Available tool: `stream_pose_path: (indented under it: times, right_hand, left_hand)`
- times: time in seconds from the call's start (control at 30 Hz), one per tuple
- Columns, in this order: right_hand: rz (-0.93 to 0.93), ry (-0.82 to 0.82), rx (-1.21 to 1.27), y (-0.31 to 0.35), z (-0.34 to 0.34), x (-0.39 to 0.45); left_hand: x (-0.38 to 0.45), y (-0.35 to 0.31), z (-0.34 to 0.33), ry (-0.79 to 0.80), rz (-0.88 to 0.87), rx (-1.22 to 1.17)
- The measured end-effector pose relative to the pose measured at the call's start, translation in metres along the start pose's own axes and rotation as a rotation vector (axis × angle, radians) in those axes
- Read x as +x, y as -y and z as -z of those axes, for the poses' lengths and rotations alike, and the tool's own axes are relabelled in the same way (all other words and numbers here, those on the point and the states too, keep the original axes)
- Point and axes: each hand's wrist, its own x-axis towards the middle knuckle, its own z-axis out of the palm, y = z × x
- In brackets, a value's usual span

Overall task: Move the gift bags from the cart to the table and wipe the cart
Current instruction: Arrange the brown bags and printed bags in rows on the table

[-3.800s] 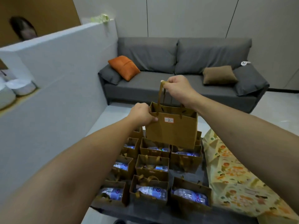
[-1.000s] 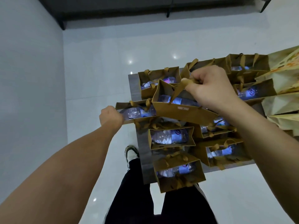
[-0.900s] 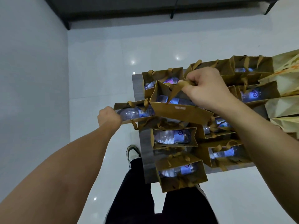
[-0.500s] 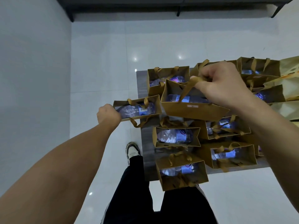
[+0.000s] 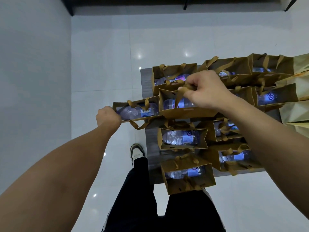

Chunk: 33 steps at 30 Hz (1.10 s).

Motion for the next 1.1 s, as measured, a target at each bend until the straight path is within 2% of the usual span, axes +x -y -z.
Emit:
stream_pose_path:
  times: [0.27, 0.47, 0.67, 0.83, 0.9, 0.93, 1.03, 1.07, 1.1]
  right_hand:
    - [-0.02, -0.007, 0.105, 0.013, -0.001, 0.007]
    - [-0.131, -0.026, 0.204, -0.01, -0.02, 0.007]
    - [-0.264, 0.028, 0.064, -0.044, -0.052, 0.004]
    - [-0.377, 0.0, -0.015, -0.042, -0.06, 0.005]
    - [-0.307, -0.006, -0.137, -0.024, -0.064, 0.004]
    - [-0.218, -0.061, -0.155, -0.013, -0.068, 0.003]
    - [0.037, -0.184, -0.097, 0.009, -0.093, 0.0]
    - [0.022, -0.151, -0.07, 0.013, -0.106, 0.002]
    - [-0.075, -0.081, -0.035, 0.016, -0.12, 0.004]
  left_hand:
    - [0.001, 0.004, -0.003, 0.01, 0.018, -0.023]
    - [0.005, 0.007, -0.004, 0.016, 0.011, -0.024]
    - [0.005, 0.007, -0.005, 0.016, 0.011, -0.031]
    - [0.004, 0.004, -0.004, 0.011, 0.008, -0.029]
    - [0.003, 0.004, -0.003, 0.012, 0.013, -0.037]
    - [0.004, 0.005, -0.003, 0.013, 0.012, -0.043]
    - [0.004, 0.006, -0.003, 0.012, 0.005, -0.054]
    - [0.005, 0.007, -0.003, 0.013, 0.002, -0.053]
    - [0.005, 0.008, -0.003, 0.015, -0.002, -0.055]
